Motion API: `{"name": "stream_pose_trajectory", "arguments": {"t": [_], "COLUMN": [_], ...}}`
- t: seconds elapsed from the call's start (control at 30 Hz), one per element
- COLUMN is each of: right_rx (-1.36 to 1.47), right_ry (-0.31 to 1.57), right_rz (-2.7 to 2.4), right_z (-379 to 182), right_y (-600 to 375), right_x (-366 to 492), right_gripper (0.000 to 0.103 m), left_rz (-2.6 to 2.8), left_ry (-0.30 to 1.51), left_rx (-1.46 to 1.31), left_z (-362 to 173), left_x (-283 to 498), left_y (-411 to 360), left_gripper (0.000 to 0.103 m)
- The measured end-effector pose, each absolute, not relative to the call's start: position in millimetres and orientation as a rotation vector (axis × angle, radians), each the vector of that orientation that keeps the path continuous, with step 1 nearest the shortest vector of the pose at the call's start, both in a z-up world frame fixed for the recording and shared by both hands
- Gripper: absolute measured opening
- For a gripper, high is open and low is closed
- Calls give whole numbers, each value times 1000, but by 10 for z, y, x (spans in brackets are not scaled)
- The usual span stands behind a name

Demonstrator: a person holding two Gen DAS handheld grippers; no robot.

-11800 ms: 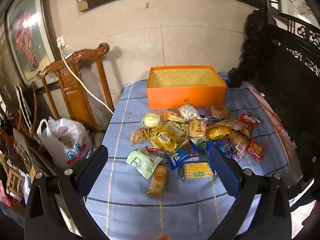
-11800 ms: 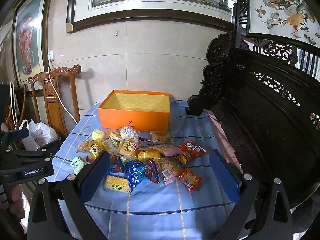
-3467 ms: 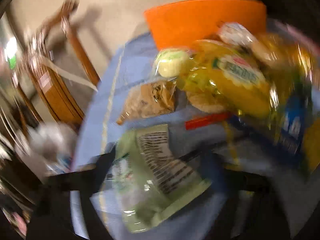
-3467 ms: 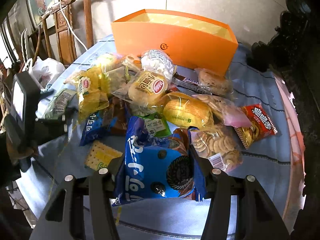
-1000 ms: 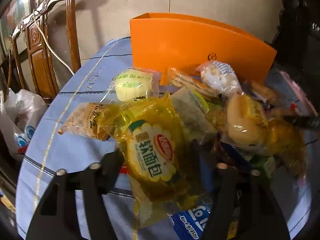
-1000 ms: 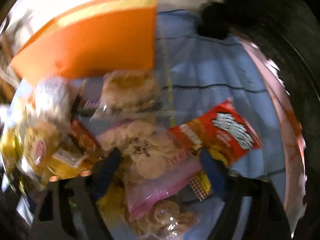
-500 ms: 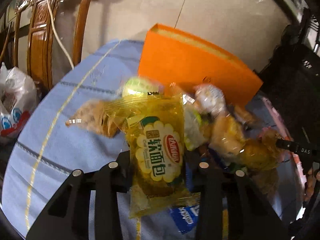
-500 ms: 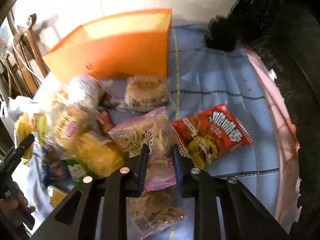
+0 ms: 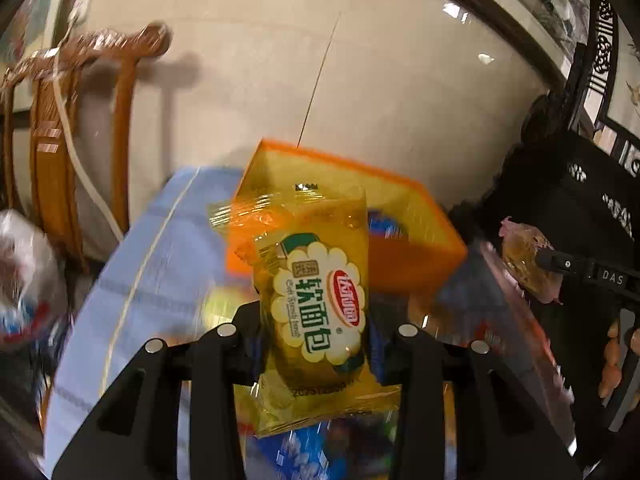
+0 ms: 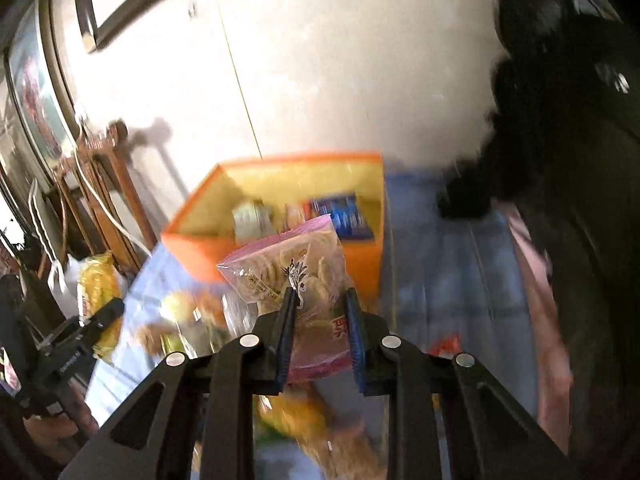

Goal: Organize snacks
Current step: 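Drop pink biscuit bag with right tool while left tool drops yellow bread bag into box, then drop clear cookie bag with right tool while left tool drops WEIDAN crackers into box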

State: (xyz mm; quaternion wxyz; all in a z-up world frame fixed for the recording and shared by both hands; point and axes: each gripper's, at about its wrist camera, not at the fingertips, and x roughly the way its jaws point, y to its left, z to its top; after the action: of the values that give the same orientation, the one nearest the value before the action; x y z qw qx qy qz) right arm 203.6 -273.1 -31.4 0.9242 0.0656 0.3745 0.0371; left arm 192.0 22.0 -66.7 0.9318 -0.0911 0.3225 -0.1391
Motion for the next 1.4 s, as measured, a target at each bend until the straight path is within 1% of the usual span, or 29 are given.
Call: {"name": "stream_pose_trajectory", "arguments": {"t": [0.17,0.23,0.27,0.3,0.33,0.37,0.4,0.47,0.53,0.7,0.93,1.13,1.3,1.4], "right_rx": [102,93,85,66,40,9,-18,-53,-31,-34,56,64,-18,-69], "right_ry": [696,687,683,675,669,654,637,631,620,646,732,869,970,1000], "right_rz": [92,104,119,115,102,67,34,1,3,3,7,20,3,4], "right_z": [167,334,437,500,550,592,617,636,632,395,-198,-892,-1441,-1676], "right_y": [-2650,-2587,-2537,-2503,-2476,-2458,-2455,-2482,-2540,-2644,-2738,-2705,-2650,-2604], "right_x": [2611,2856,3031,3149,3250,3348,3403,3459,3388,3029,2268,1572,1150,1039], "right_gripper": [24,26,29,37,62,75,84,84,84,84,84,84,84,84], "left_rz": [-298,-299,-287,-270,-256,-236,-222,-190,-189,-204,-296,-531,-652,-672], "left_ry": [575,571,576,583,593,591,583,582,562,575,645,737,802,777], "left_rx": [-123,-97,-90,-98,-103,-107,-102,-65,-50,-20,63,73,169,261], "left_z": [-174,12,92,168,211,263,292,320,308,63,-551,-1095,-1609,-1805], "left_x": [2512,2844,2989,3159,3275,3388,3437,3500,3436,3060,2047,1155,588,443], "left_y": [-75,-238,-291,-335,-363,-379,-380,-379,-324,-168,-68,-124,-302,-454], "left_gripper": [37,39,51,63,89,98,98,98,98,98,98,98,98,98]}}
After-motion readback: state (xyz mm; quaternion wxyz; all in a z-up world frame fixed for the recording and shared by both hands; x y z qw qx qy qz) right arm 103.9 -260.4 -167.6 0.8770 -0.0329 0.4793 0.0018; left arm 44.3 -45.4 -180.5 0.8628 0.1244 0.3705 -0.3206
